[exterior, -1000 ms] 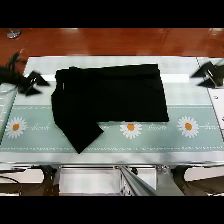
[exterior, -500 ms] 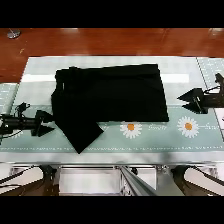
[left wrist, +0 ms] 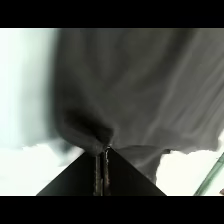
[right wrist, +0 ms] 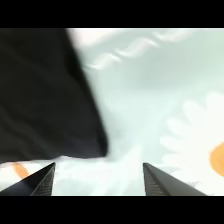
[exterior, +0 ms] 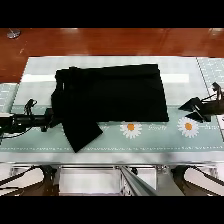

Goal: Fold the shirts.

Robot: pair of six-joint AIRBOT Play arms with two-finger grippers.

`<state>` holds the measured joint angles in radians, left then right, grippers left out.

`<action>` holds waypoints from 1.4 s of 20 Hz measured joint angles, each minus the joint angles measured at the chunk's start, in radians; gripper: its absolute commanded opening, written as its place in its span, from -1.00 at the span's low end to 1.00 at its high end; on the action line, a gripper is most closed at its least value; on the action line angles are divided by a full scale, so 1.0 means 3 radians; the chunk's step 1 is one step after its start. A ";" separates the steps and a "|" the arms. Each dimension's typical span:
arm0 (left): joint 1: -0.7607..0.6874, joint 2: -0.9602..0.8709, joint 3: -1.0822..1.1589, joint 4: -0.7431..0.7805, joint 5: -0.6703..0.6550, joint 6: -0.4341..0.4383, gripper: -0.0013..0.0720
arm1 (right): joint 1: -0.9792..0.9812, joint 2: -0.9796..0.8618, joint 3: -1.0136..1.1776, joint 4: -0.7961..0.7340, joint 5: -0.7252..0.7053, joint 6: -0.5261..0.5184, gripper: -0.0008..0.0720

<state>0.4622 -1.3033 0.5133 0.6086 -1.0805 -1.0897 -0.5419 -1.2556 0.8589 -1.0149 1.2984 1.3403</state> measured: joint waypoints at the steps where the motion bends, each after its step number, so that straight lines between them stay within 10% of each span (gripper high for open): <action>1: -0.0020 0.0000 0.0006 -0.0009 0.0005 0.0005 -0.91 | 0.0033 -0.0056 -0.0005 -0.0069 0.0019 0.0029 0.74; 13: -0.0072 0.0000 0.0019 -0.0060 0.0013 0.0025 -0.91 | 0.0757 -0.0687 0.0000 0.0310 -0.0224 0.0113 0.69; 14: -0.0072 0.0001 0.0019 -0.0061 0.0011 0.0025 -0.91 | 0.0806 -0.0704 0.0006 0.0361 -0.0284 0.0112 0.45; 16: -0.0072 0.0005 0.0028 -0.0060 0.0005 0.0033 -0.91 | 0.0900 -0.0730 0.0028 0.0387 -0.0446 0.0103 -0.76; 17: -0.0074 0.0010 0.0046 -0.0061 -0.0003 0.0047 -0.91 | 0.0942 -0.0736 0.0053 0.0430 -0.0463 0.0088 -0.89; 28: -0.0061 0.0796 0.2148 -0.0568 -0.0332 0.0083 -0.92 | 0.1105 -0.0467 0.2722 0.0573 0.0268 0.0019 -0.90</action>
<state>0.4438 -1.0645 1.1576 0.4381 -1.1801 -1.0649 -0.2104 -1.3956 1.6756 -0.8429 1.3788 1.3460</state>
